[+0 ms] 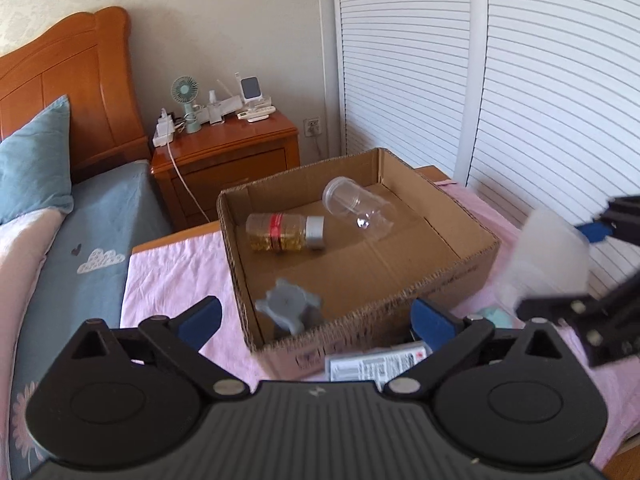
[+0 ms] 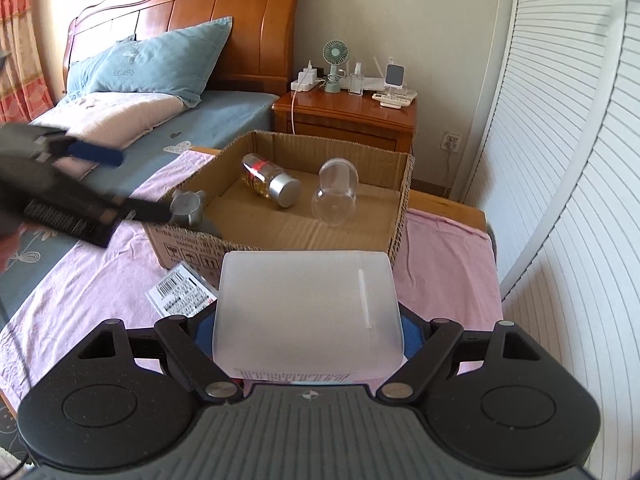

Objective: Organize rigid objects
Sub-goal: 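Drop the grey toy cat into the box while the right tool releases the container inside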

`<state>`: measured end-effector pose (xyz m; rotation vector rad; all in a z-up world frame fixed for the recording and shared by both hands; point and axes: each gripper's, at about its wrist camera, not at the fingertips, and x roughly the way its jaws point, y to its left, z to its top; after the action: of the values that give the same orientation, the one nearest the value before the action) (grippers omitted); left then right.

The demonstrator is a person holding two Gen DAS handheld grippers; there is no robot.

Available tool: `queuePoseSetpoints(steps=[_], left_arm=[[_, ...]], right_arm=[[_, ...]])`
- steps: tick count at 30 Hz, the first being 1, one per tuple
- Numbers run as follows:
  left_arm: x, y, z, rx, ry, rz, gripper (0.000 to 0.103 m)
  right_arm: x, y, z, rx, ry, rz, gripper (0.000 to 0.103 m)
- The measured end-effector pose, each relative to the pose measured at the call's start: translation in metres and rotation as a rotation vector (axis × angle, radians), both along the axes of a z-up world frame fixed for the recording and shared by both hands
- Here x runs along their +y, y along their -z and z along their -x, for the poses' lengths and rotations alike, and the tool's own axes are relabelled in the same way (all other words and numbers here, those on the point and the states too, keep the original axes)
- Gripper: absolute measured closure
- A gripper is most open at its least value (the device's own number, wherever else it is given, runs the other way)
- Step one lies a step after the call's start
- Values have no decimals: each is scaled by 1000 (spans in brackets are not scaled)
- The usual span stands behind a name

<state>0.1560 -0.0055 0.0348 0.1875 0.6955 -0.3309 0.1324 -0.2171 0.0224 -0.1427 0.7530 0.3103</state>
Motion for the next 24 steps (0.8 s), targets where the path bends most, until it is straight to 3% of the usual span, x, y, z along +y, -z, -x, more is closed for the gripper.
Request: queuePoseSetpoints(steps=[11,24], left_arm=[[6,15,56,-44,-183,18,1],[18,22,62,-29,-215,1,1]], right_arm=[[8,-17,-54,14,19,0,17],[16,-2,-112,101,109,16,17]])
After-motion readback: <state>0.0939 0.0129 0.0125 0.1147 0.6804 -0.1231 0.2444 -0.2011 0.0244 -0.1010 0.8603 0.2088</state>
